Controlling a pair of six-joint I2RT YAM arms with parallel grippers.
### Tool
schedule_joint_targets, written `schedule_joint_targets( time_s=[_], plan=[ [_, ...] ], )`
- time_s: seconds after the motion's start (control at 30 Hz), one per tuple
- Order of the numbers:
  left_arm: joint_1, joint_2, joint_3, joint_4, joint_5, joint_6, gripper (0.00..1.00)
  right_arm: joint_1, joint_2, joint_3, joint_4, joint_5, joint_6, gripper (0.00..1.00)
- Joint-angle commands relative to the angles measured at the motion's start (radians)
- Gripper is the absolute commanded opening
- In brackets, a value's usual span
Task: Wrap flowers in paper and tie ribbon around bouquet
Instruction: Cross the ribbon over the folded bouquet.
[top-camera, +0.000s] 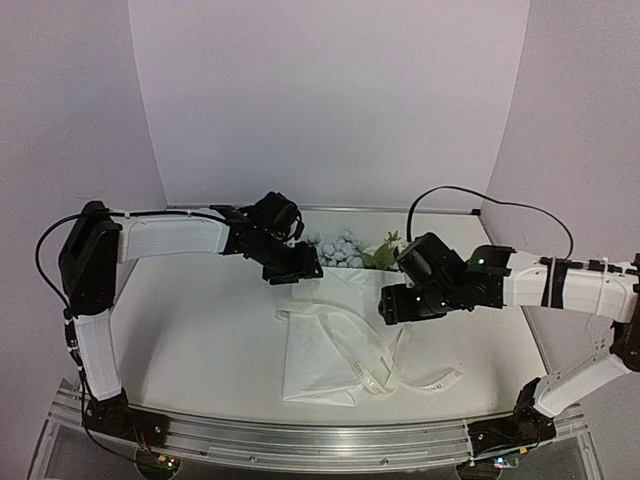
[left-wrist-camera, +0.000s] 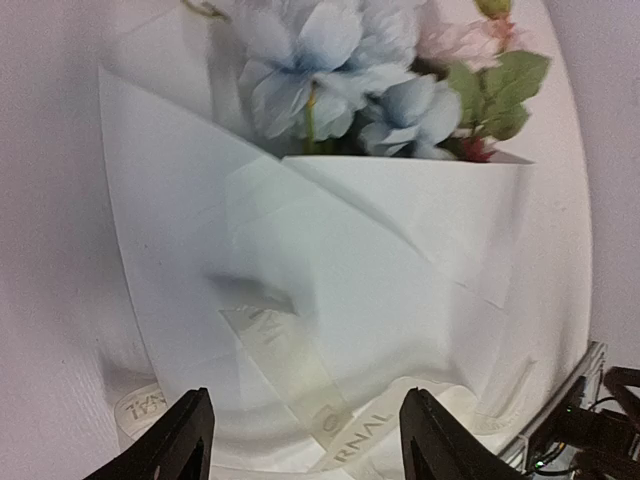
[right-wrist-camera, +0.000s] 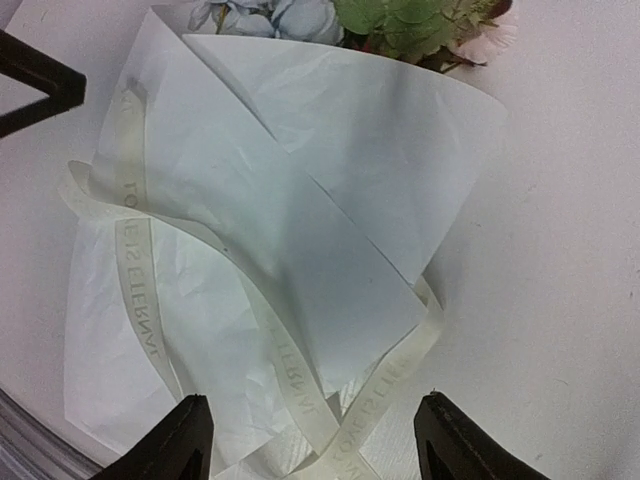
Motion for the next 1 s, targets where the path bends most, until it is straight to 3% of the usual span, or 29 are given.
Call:
schedule_joint_targets(
  time_s=[0.0,0.2,0.33,0.67,0.97],
  plan=[
    [-0.024,0.081,0.082,-0.123,-0.163,0.046,0.68,-0.006,-0.097,-0.070,-0.028,0.101,0.061,0.74],
    [-0.058,0.154,0.150,-0.147,-0.234,0.026,0.70,-0.006,-0.178,-0.146,-0.042,0.138,0.064,0.78],
    [-0.064,0.169,0.159,-0.159,-0.278,0.002,0.66,-0.005,-0.215,-0.172,-0.048,0.151,0.050,0.79],
    [-0.064,0.189,0.197,-0.174,-0.283,0.003,0.32,-0.006,-0.257,-0.216,-0.047,0.171,0.044,0.79],
    [-0.064,0.181,0.210,-0.168,-0.276,0.015,0.12,-0.006,-0.266,-0.235,-0.053,0.186,0.045,0.79]
  ],
)
